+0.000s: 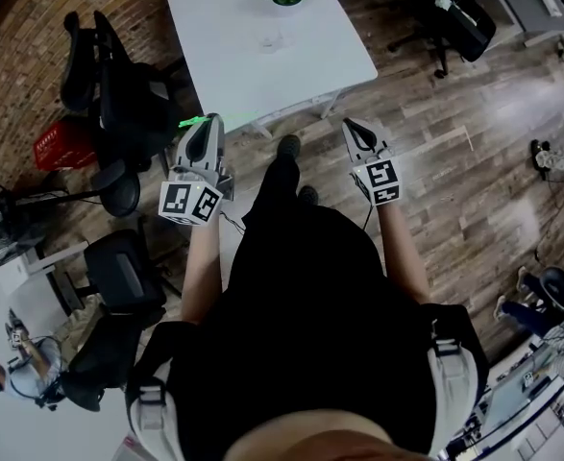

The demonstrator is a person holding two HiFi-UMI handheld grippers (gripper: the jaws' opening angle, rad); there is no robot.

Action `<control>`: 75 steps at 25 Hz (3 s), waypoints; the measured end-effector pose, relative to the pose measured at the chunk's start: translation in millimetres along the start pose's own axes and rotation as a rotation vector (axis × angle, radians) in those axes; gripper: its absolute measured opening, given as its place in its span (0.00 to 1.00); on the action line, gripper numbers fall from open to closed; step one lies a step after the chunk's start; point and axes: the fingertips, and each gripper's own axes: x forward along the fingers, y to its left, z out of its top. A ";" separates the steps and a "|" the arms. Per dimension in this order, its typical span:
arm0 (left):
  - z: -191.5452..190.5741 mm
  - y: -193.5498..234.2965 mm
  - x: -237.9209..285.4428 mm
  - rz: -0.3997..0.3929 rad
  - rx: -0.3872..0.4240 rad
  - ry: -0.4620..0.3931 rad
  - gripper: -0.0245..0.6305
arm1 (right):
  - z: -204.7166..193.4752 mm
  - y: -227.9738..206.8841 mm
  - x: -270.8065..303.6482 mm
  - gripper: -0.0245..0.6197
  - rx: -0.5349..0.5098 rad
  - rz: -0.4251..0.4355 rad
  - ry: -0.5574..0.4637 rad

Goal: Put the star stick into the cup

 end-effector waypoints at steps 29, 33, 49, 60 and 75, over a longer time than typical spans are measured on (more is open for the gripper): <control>-4.6 95.9 173.8 -0.065 -0.038 0.044 0.07 | 71.1 -89.9 141.4 0.04 -0.032 -0.026 0.045; -8.4 108.0 195.1 -0.083 -0.042 0.057 0.07 | 74.5 -100.6 154.3 0.04 -0.026 -0.045 0.053; -23.9 146.2 265.1 -0.151 -0.053 0.115 0.07 | 81.7 -129.9 198.9 0.04 0.014 -0.119 0.079; -54.5 166.1 293.9 -0.186 -0.060 0.173 0.07 | 79.0 -131.2 225.2 0.04 0.024 -0.141 0.109; -112.2 182.1 318.7 -0.229 -0.104 0.265 0.07 | 73.6 -128.1 229.4 0.04 0.040 -0.191 0.155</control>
